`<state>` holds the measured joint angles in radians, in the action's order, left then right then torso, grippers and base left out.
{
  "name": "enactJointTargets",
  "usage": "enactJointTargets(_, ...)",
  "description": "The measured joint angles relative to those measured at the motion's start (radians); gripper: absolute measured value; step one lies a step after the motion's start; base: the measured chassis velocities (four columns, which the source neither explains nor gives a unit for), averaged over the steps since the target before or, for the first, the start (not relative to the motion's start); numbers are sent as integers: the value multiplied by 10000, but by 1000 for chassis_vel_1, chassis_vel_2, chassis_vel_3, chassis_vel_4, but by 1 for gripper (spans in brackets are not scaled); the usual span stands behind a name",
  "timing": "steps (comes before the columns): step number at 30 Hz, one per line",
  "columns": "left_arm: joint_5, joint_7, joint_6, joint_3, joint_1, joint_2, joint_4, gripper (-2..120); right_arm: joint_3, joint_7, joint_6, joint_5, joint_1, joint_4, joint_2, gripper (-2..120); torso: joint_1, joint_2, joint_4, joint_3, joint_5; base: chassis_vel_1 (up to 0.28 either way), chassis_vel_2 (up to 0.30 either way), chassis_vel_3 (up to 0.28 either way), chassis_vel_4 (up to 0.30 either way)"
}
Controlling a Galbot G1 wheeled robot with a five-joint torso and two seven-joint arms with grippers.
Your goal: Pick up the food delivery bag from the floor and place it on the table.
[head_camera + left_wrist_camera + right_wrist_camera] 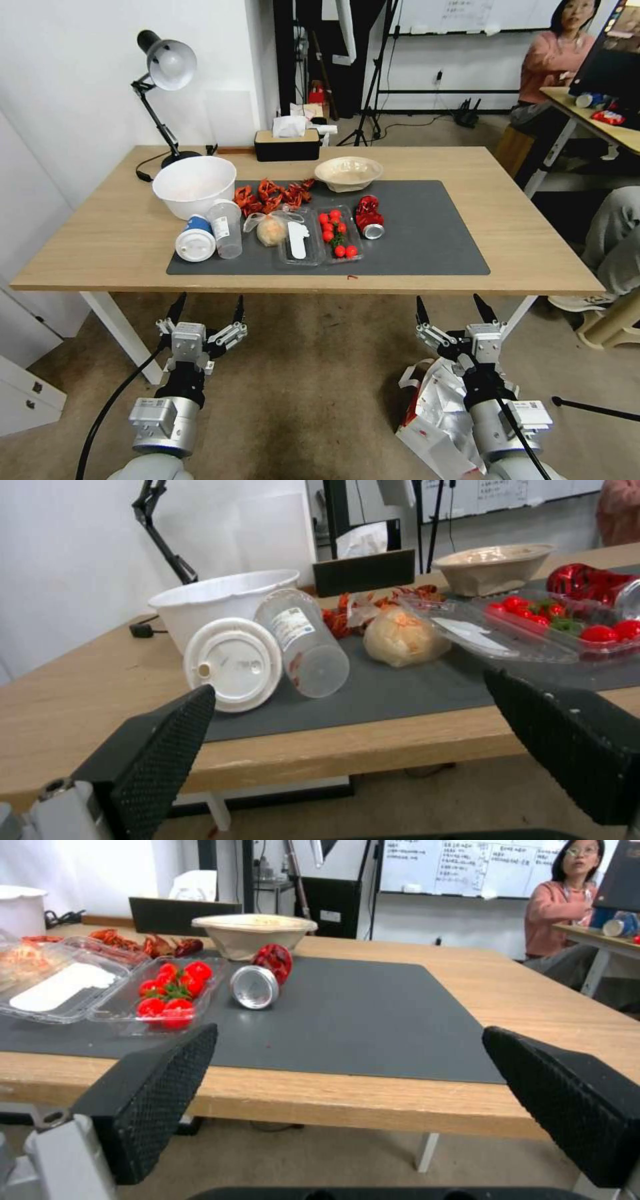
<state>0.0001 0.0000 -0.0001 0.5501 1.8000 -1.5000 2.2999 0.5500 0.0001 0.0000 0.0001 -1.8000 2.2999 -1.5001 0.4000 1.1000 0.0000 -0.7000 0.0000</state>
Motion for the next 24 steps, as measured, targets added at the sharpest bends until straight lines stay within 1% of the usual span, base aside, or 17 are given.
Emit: enactJointTargets(24,0,0,0,0,0,0,0,100,0,0,0,0,1,0,0,100,-1,0,0,0,0,0,0,0,0)
